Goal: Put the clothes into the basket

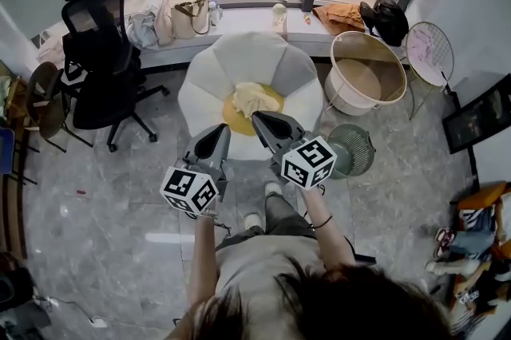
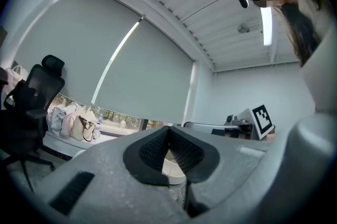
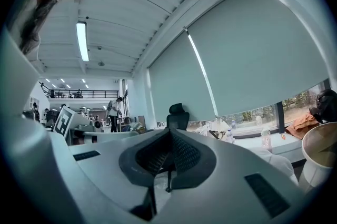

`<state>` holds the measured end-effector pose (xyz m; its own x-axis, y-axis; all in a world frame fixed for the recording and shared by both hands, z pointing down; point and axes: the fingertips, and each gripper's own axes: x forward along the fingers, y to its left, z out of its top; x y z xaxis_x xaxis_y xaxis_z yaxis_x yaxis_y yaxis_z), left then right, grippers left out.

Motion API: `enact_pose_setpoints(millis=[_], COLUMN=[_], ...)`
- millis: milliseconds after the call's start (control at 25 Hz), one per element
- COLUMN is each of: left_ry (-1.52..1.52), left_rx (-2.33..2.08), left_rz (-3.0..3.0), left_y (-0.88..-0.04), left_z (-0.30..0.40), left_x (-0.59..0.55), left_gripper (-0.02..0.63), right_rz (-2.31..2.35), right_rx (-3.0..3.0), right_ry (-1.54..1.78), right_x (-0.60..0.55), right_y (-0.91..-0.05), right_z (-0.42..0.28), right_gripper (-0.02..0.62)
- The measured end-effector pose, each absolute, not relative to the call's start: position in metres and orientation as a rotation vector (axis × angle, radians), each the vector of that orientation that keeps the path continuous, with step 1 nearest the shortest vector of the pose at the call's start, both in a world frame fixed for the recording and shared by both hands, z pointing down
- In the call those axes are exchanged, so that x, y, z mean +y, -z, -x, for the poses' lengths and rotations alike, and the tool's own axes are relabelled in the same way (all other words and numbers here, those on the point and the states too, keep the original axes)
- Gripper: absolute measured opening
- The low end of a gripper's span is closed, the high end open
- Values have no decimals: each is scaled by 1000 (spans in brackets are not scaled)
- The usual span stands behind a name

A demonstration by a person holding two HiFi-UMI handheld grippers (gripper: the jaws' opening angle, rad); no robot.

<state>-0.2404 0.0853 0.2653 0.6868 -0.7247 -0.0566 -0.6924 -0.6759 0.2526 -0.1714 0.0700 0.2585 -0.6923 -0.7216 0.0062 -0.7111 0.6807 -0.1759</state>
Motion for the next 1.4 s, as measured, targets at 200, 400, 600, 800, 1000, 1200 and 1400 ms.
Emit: enact_pose_setpoints(millis=[200, 400, 600, 800, 1000, 1200, 1400], left_ry=[219, 220, 207, 193, 188, 143, 102], left_rx=[-1164, -1160, -1160, -1206, -1242, -1223, -1241], left_rz=[-2674, -2705, -2702, -2666, -2646, -2642, -2593], left_y=[-271, -259, -260, -266, -272, -283, -298], left_z=[234, 213, 186, 180, 169, 147, 148], left_x=[54, 7, -27, -59, -85, -102, -110], left_gripper=[11, 11, 11, 11, 11, 11, 11], right_rz=[1179, 1161, 1130, 1083, 1050, 1035, 999], right_rx=[2833, 2835, 2833, 2853, 2867, 2864, 2884], right_ry=[265, 239, 268, 291, 297, 331, 377], right_x=[36, -11, -53, -82, -107, -127, -142], right_y=[-264, -255, -254, -258, -262, -273, -282], right_z=[166, 148, 128, 118, 101, 85, 88], right_gripper=[11, 11, 11, 11, 11, 11, 11])
